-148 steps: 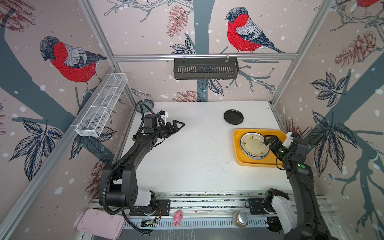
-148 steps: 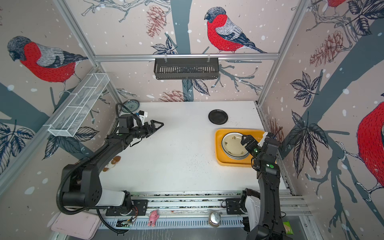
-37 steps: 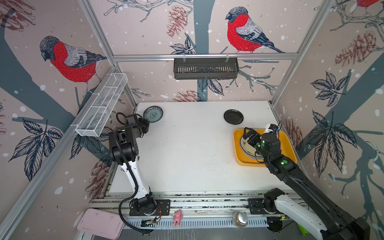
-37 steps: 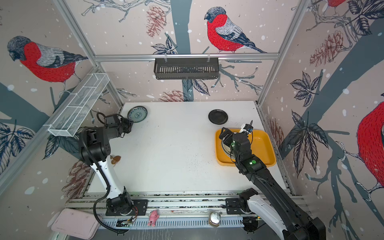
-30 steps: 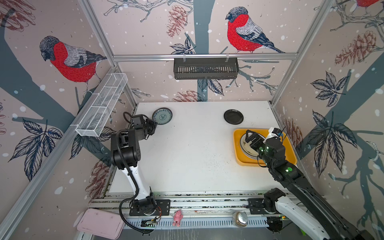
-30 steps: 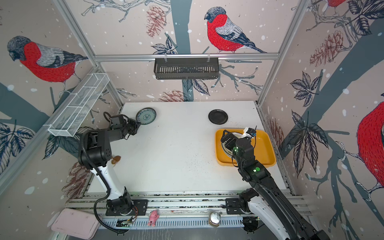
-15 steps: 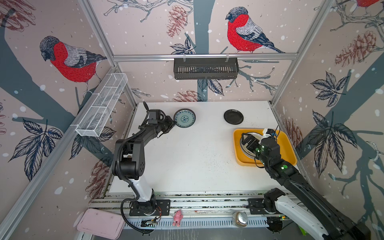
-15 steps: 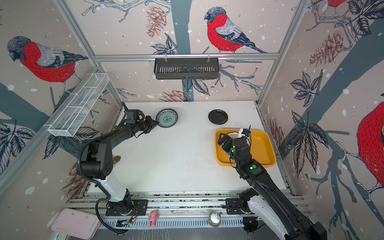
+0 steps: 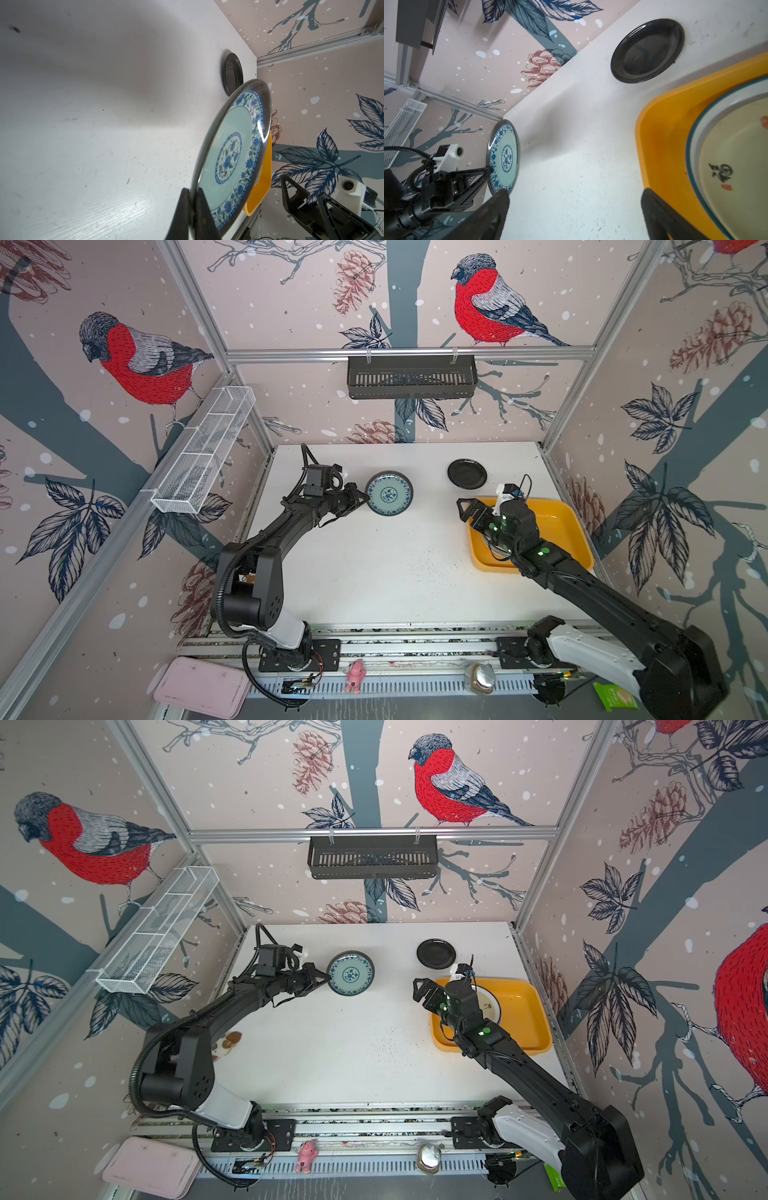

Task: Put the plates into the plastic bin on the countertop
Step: 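Lift the floral plate upright with the left gripper while the right gripper reaches toward it, then grasp the floral plate rim with the right gripper while the left gripper holds it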

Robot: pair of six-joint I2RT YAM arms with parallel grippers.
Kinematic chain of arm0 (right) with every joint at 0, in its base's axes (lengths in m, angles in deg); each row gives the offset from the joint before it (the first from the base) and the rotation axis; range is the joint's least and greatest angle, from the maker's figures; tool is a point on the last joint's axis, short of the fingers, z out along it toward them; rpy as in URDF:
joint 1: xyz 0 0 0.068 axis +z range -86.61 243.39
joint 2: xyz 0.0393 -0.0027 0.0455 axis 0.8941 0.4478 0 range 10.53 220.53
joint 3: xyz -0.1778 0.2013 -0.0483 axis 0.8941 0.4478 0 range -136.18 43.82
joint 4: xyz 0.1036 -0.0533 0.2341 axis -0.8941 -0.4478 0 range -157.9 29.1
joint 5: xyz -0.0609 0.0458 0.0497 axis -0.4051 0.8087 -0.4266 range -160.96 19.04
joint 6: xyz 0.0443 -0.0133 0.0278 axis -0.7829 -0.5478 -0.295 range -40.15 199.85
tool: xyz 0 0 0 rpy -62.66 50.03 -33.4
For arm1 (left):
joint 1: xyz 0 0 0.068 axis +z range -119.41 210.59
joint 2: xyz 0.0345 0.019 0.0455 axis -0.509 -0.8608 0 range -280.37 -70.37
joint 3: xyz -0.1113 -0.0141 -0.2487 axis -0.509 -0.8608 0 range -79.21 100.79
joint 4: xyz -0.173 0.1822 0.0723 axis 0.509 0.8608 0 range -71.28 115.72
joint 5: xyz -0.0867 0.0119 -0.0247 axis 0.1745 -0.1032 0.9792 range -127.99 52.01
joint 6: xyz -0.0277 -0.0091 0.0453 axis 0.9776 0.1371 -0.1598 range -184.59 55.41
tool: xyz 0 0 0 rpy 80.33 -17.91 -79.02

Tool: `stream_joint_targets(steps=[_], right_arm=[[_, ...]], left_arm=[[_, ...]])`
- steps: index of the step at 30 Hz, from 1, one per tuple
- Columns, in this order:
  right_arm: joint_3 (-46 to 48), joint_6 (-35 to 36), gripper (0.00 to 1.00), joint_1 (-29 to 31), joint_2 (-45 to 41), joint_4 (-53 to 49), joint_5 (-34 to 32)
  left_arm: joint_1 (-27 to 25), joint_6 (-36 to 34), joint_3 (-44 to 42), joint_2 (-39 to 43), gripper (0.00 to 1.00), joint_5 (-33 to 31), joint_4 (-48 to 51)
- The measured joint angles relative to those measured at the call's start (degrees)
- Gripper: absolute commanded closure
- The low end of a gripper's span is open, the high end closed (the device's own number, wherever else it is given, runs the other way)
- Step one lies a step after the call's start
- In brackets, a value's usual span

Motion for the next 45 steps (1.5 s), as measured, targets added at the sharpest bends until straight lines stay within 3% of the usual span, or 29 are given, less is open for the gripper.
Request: stream_joint_targets(steps=[6,15,18,34,37,40,42,44,45], right_arm=[[-3.37,0.13,0.05,2.01,6.08,2.84,3.87],[-10.19,2.16,0.33,4.13,15.41,2.75,8.31],[-12.11,3.21,0.37,4.98,17.53,1.81,8.87],[-17.59,4.87,0.85,5.53,23.76,-3.32,10.29],[-17.7,4.7,0.96,5.53,23.76,-3.08,10.88],[-17.73,4.68,0.97,5.53,23.71,-2.99,10.82],[-17.53,4.85,0.97,5.53,23.58,-3.78,10.21],[-17.2,4.83,0.97,5.53,23.15,-4.55,9.7],[-17.07,4.85,0.97,5.53,22.86,-4.66,9.42]], left_arm=[[-2.73,-2.84,1.92,-1.36,1.0,3.04,1.77],[-5.95,-7.37,4.09,-0.68,1.0,3.65,4.68],[-6.03,-7.72,4.17,-0.66,1.0,3.65,5.4],[-6.1,-7.89,4.2,-0.46,0.99,4.94,5.66],[-6.1,-8.15,4.2,-0.46,0.91,4.81,5.73],[-6.1,-8.85,4.2,-0.5,0.6,4.96,5.88],[-6.12,-8.85,4.2,-0.48,0.32,5.35,5.64],[-6.12,-8.94,4.2,-0.02,0.15,5.35,5.64],[-6.12,-8.94,4.15,0.33,0.12,5.31,5.6]])
